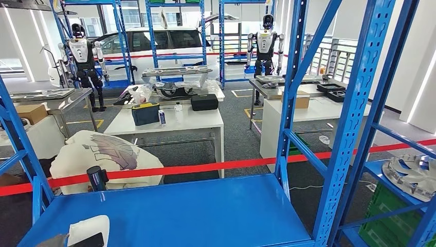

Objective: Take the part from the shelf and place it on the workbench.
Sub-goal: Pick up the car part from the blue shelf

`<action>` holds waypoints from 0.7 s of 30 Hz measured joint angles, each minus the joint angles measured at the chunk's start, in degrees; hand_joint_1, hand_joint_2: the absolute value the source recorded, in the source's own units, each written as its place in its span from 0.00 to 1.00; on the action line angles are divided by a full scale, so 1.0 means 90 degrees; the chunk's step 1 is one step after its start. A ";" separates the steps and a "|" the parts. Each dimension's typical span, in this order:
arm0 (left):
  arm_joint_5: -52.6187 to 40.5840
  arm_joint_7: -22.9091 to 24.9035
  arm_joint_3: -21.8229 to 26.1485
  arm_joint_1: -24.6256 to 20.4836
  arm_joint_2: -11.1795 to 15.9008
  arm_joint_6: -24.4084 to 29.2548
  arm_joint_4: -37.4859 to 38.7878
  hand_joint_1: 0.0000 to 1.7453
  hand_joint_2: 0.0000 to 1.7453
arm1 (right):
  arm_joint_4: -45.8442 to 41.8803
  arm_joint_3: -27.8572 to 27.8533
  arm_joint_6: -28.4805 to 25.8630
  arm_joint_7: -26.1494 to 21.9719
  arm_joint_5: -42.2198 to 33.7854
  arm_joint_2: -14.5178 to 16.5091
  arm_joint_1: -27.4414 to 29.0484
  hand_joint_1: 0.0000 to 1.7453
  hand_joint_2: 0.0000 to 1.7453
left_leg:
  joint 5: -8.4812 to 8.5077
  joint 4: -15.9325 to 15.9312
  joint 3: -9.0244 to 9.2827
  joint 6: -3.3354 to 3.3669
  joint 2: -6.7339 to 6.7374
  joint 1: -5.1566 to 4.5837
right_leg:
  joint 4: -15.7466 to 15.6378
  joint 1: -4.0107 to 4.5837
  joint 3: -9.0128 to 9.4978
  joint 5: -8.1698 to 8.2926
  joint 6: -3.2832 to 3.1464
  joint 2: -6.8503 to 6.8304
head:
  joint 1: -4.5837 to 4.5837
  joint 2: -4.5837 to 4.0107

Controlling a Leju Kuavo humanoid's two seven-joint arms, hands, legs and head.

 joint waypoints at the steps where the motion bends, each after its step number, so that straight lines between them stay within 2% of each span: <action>1: -0.0001 0.0000 0.0005 -0.0019 -0.0010 -0.0004 0.0000 0.00 1.00 | 0.0000 0.0000 0.0000 -0.0002 -0.0001 0.0001 0.0000 0.00 0.00 | 0.0000 0.0000 0.0000 0.0000 0.0000 0.0000 | 0.0000 0.0000 0.0000 0.0000 0.0000 0.0000 | 0.0000 0.0000; 10: -0.0011 -0.0192 0.0009 -0.0085 -0.0059 -0.0132 0.0000 0.00 1.00 | 0.0000 -0.0002 0.0001 -0.0013 -0.0021 0.0004 -0.0001 0.00 0.00 | 0.0000 0.0001 0.0009 0.0000 0.0000 -0.0001 | 0.0000 0.0000 -0.0001 0.0000 0.0000 0.0001 | 0.0000 0.0000; 15: -0.0035 -0.0689 0.0008 -0.0146 -0.0156 -0.0499 -0.0001 0.00 1.00 | 0.0000 -0.0004 0.0000 0.0007 -0.0073 0.0035 -0.0004 0.00 0.00 | 0.0000 0.0001 0.0009 0.0000 0.0002 -0.0001 | 0.0000 0.0000 0.0000 0.0000 0.0000 0.0004 | 0.0000 0.0000; 21: -0.0120 -0.1082 -0.0008 -0.0273 -0.0262 -0.0213 -0.0044 0.00 1.00 | 0.0000 -0.0005 0.0000 -0.0030 -0.0084 0.0047 -0.0003 0.00 0.00 | 0.0000 0.0001 0.0010 0.0000 0.0002 -0.0001 | 0.0000 0.0000 0.0000 0.0000 0.0000 0.0003 | 0.0000 0.0000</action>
